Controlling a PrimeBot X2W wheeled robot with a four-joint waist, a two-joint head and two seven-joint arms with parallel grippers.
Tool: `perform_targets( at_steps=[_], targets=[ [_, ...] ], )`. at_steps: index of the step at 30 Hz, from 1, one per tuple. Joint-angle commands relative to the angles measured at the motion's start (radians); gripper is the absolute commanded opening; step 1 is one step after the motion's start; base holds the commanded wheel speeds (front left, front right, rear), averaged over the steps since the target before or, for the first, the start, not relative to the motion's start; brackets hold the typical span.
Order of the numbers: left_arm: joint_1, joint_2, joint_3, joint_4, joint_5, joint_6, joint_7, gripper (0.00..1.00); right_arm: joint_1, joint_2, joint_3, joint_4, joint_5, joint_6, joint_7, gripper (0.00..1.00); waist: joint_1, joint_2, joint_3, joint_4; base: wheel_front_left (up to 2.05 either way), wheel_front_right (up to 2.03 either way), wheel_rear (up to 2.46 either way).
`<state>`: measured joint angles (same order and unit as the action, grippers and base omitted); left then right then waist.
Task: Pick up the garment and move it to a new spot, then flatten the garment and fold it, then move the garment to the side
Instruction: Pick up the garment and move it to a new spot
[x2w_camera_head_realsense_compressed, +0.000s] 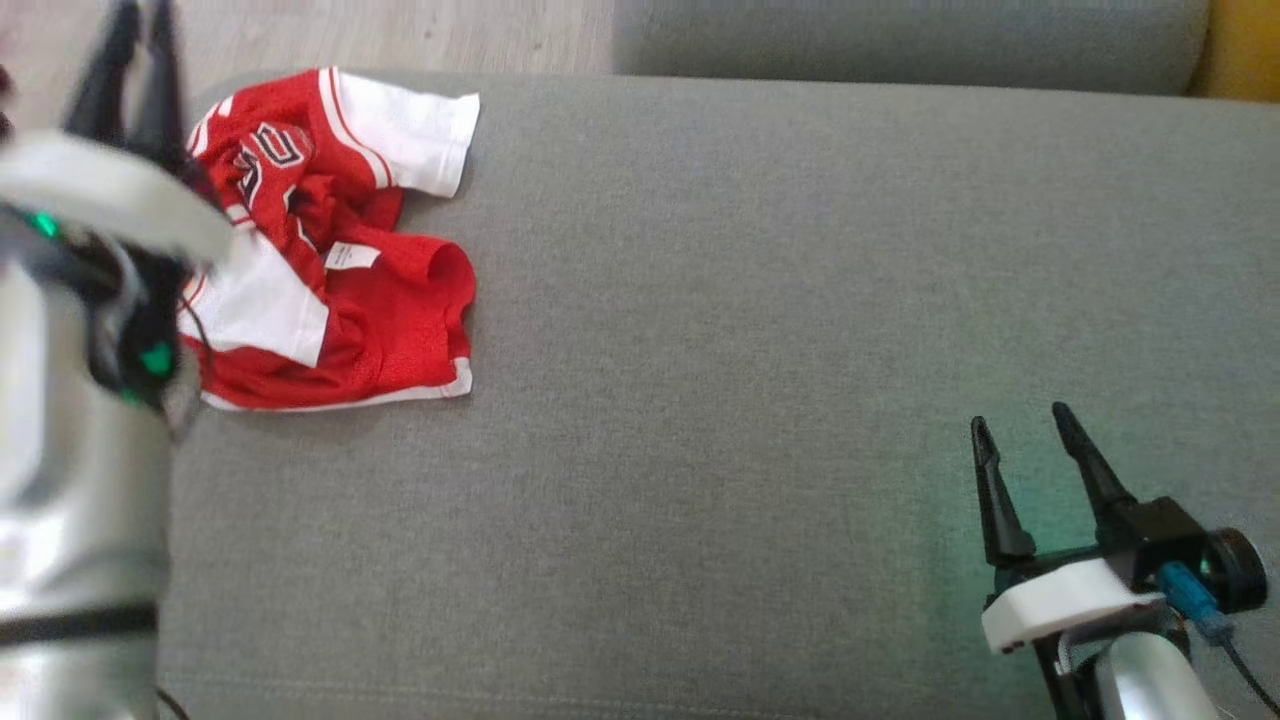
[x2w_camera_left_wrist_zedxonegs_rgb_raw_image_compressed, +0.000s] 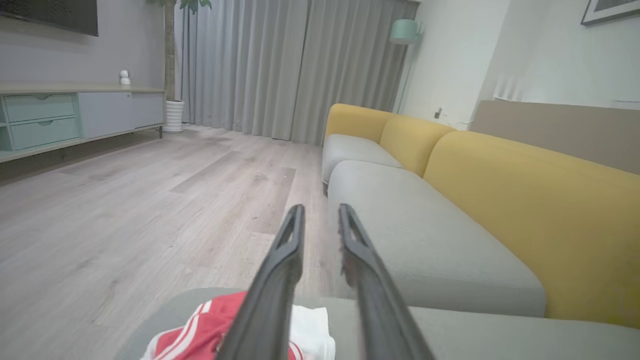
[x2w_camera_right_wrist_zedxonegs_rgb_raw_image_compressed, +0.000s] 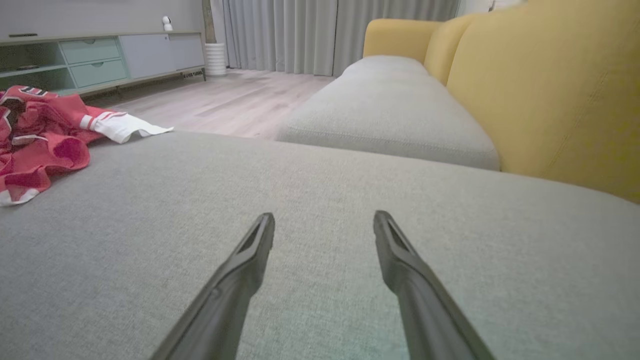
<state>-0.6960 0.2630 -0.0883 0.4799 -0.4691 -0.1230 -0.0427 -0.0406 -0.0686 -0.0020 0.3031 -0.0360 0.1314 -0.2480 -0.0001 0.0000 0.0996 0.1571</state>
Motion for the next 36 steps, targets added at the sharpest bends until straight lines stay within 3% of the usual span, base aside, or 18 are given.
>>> perform_targets(
  at_steps=[1,11,20,28,36],
  targets=[
    [0.024,0.034,0.022,-0.088,0.004,0.011,0.003,1.00,0.004,0.006,0.016,-0.044,-0.008,-0.001,-0.014,1.00,0.0001,0.0000,-0.023,-0.011,0.00,0.00,0.00],
    [0.397,-0.047,-0.051,-0.338,0.043,0.093,-0.024,1.00,0.062,0.013,0.007,-0.098,-0.024,-0.001,-0.014,1.00,0.0001,0.0000,-0.065,-0.045,0.00,0.00,0.00],
    [0.598,-0.087,-0.087,-0.330,0.075,0.138,-0.110,1.00,0.099,0.015,0.017,-0.111,-0.047,-0.001,-0.014,1.00,0.0001,0.0000,-0.104,-0.075,0.00,0.00,0.00],
    [0.734,-0.093,-0.094,-0.266,0.144,0.186,-0.206,1.00,0.121,0.018,-0.008,-0.108,0.003,-0.001,-0.014,1.00,0.0001,0.0000,-0.128,-0.103,0.00,0.00,0.00],
    [0.797,-0.106,-0.076,-0.267,0.189,0.180,-0.219,1.00,0.145,0.018,-0.032,-0.095,0.044,-0.001,-0.014,1.00,0.0001,0.0000,-0.141,-0.117,0.00,0.00,0.00]
  ],
)
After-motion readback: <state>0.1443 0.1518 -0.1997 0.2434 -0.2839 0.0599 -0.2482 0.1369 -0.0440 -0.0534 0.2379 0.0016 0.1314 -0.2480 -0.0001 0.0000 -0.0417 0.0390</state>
